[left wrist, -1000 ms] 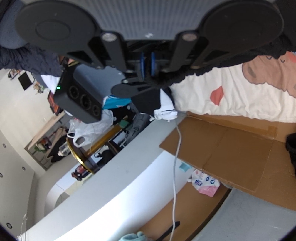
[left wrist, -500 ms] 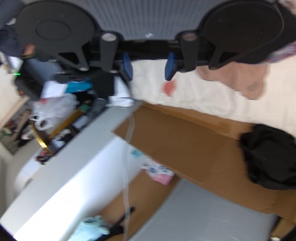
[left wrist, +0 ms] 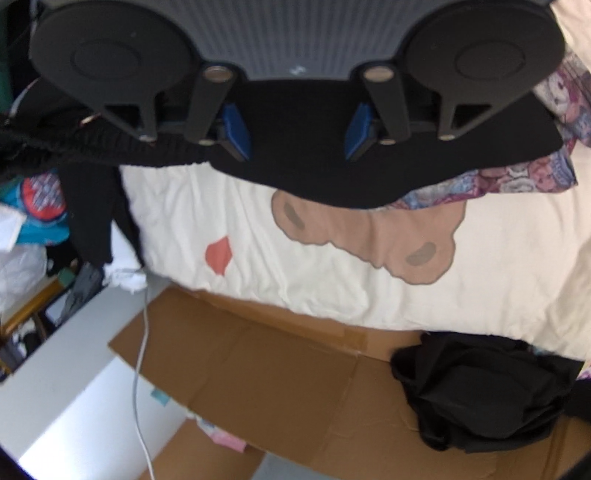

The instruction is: Fold clothes

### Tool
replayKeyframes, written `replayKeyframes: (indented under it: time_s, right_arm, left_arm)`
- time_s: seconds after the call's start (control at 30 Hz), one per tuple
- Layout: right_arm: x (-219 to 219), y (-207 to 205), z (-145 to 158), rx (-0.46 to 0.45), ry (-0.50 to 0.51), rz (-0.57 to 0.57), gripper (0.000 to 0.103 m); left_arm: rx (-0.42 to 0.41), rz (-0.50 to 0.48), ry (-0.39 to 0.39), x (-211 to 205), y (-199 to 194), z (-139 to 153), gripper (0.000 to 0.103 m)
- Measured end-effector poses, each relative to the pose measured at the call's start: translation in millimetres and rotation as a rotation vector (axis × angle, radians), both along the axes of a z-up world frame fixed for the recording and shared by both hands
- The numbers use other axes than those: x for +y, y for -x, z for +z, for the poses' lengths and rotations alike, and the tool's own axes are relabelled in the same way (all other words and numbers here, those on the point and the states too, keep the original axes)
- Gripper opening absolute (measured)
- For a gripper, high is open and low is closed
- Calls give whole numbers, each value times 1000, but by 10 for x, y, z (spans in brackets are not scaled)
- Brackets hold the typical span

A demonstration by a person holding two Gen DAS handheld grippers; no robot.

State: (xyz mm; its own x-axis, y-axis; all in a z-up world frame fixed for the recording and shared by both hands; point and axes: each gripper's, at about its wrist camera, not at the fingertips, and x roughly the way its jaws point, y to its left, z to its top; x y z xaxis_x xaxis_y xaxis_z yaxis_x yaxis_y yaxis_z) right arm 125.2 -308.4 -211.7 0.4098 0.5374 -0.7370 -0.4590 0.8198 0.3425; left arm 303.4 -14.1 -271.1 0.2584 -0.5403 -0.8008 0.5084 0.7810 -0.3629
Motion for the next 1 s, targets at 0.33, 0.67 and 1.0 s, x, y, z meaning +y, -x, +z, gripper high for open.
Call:
replayKeyframes:
  time_s: [0.33,0.67,1.0]
  right_arm:
    - [-85,125,-128,32,-61,-24,17]
    - [-106,94,-201,53,-102,-39,17]
    - [-133,111,-274,77,-97,-48,17]
  left_arm:
    - [-46,18,-197,-216,-120,-207,76]
    - [89,44,-351,-163,-119,-701,76]
    - [57,27,-410,-82,-28,-732,11]
